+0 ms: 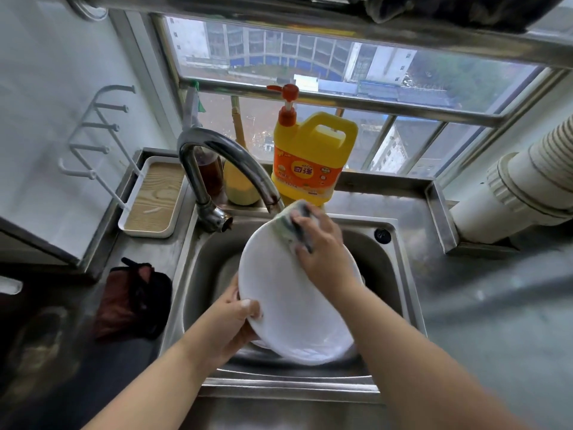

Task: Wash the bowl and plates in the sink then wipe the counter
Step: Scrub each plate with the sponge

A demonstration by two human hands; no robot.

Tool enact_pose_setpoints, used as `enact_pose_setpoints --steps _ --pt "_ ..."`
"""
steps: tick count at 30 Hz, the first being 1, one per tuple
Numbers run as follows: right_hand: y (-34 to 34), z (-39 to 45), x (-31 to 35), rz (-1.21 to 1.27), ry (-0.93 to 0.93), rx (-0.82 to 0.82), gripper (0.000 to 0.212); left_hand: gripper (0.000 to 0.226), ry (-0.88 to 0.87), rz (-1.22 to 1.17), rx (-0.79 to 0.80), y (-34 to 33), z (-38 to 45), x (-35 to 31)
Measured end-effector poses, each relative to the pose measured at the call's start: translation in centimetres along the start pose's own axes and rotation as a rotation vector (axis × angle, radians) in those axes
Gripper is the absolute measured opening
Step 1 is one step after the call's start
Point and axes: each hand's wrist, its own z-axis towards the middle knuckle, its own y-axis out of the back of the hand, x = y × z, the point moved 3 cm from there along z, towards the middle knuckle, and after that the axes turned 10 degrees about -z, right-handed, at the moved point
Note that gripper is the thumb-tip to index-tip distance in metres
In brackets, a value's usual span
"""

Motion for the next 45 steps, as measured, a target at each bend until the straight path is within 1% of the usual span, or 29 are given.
enact_pose_setpoints --steps 2,5,10,14,16,19,22,23,25,27,28,29,30,32,33,35,38,40,42,45 --pt "0.7 -0.5 -2.5 -0.115 -0.094 0.041 0.053 0.071 -0.021 -0.008 -0.019 0.4 -0.1 -0.4" --pt "1.0 -3.5 -4.4 -0.235 -0.158 0.095 0.053 0.076 -0.050 -0.052 -0.053 1.0 0.0 -0.3" --pt "1.5 -8.3 -4.2 -0.325 -0.278 0.167 0.056 0.075 -0.049 -0.032 -0.048 0.4 -0.5 0.6" --pt "1.6 -9.5 -2.7 -0.394 -0.283 0.280 0.053 0.066 -0.099 -0.121 -0.135 0.4 0.2 0.5" --pt "1.2 -10.0 -1.6 -0.319 -0.266 0.324 0.053 0.055 -0.132 -0.156 -0.195 0.6 0.7 0.0" --pt "0.1 -10.9 1.0 -0.110 -0.126 0.309 0.056 0.035 -0.170 -0.192 -0.232 0.7 1.2 -0.3" --pt "-0.1 -11.5 2.0 0.004 -0.003 0.351 0.053 0.037 -0.200 -0.230 -0.256 1.4 1.4 -0.3" --pt "0.3 -11.5 1.5 -0.006 0.026 0.367 0.050 0.037 -0.209 -0.238 -0.267 1.7 1.4 -0.4" --pt "1.3 -10.7 -0.9 -0.109 0.085 0.303 0.048 0.037 -0.209 -0.237 -0.282 2.3 1.2 -0.7" --pt "2.6 -9.0 -3.8 -0.209 0.082 0.234 0.044 0.036 -0.187 -0.210 -0.269 2.5 1.0 -1.0" --pt "3.2 -7.8 -5.0 -0.249 0.080 0.230 0.042 0.035 -0.166 -0.188 -0.252 2.5 0.9 -1.0" --pt "3.7 -6.4 -5.7 -0.297 0.101 0.226 0.042 0.033 -0.146 -0.166 -0.236 2.4 0.8 -1.0" --pt "4.0 -5.1 -6.2 -0.340 0.140 0.225 0.047 0.032 -0.130 -0.151 -0.220 2.1 0.7 -1.0" --pt "4.5 -2.7 -6.0 -0.401 0.233 0.227 0.056 0.030 -0.112 -0.140 -0.209 1.8 0.8 -0.9" --pt "4.7 -1.8 -5.7 -0.410 0.258 0.216 0.056 0.030 -0.116 -0.147 -0.209 1.7 0.8 -1.0" --pt "4.8 -1.6 -5.3 -0.395 0.205 0.212 0.054 0.031 -0.139 -0.182 -0.210 1.8 1.1 -1.4" --pt "3.9 -4.7 -5.1 -0.347 0.049 0.231 0.053 0.038 -0.142 -0.235 -0.219 2.1 1.5 -1.7" --pt "2.3 -7.8 -3.8 -0.231 0.038 0.225 0.055 0.041 -0.163 -0.256 -0.250 2.3 1.7 -1.6" --pt "1.0 -10.2 -2.3 -0.134 0.054 0.269 0.054 0.042 -0.180 -0.258 -0.279 2.5 2.0 -1.1" --pt "1.3 -9.7 -3.2 -0.190 0.050 0.311 0.053 0.039 -0.158 -0.264 -0.282 2.5 1.9 -0.7"
